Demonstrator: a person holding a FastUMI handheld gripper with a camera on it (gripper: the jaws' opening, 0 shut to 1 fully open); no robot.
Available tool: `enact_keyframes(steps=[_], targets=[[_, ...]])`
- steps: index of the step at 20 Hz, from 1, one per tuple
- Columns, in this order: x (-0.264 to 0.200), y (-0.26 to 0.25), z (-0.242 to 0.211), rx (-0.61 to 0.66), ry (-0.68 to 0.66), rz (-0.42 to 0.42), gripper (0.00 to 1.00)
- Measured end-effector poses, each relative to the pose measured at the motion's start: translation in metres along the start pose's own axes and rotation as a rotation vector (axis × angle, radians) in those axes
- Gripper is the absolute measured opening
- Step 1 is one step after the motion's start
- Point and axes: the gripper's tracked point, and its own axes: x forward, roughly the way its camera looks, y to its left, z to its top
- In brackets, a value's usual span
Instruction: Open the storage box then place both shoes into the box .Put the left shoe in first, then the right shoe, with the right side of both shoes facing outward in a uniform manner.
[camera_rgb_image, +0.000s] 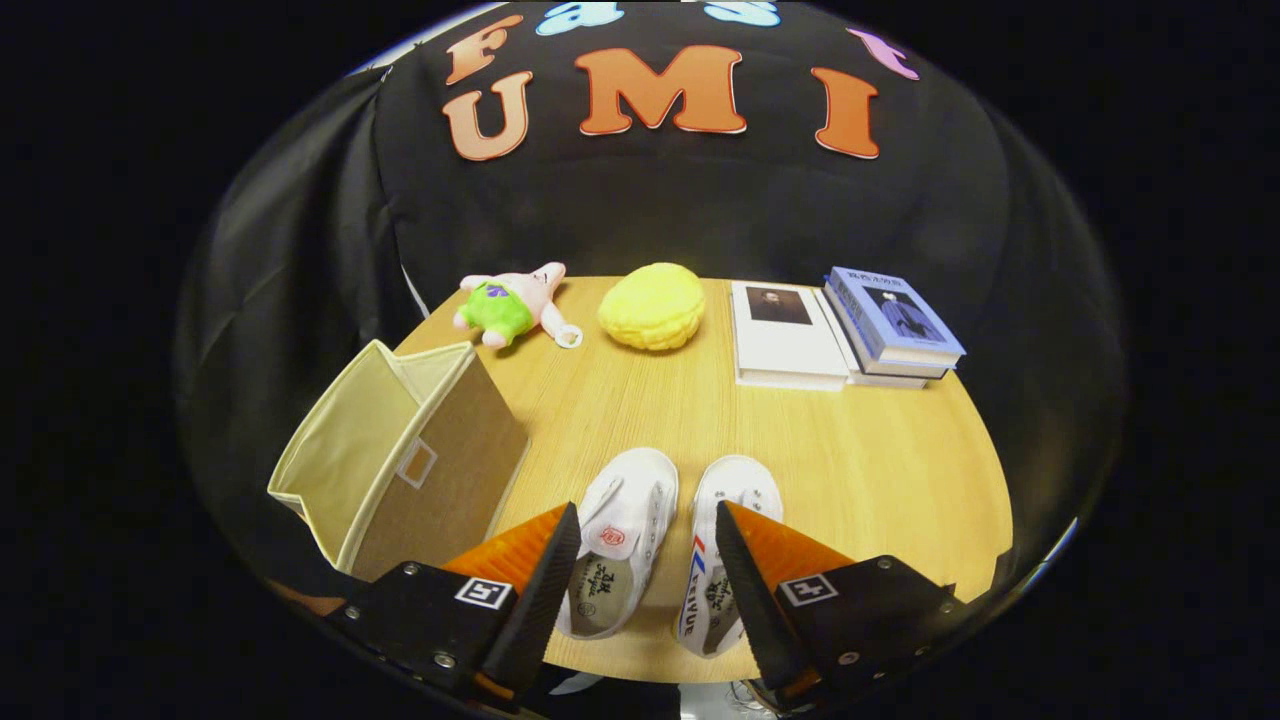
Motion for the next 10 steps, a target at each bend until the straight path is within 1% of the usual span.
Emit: enact_keyframes(steps=[1, 3, 5, 7, 9, 10], targets=[[0.003, 0.002, -0.011, -0.018, 0.022, -0.001, 0.78], [0.015, 0.004, -0.027, -0.054, 0.049, 0.001, 0.74], [0.030, 0.005, -0.041, -0.091, 0.074, -0.006, 0.73], [0.040, 0.000, -0.052, -0.128, 0.086, -0.032, 0.65], [0.047, 0.005, -0.062, -0.132, 0.095, -0.018, 0.58], [0.051, 0.006, -0.067, -0.138, 0.102, -0.010, 0.57]])
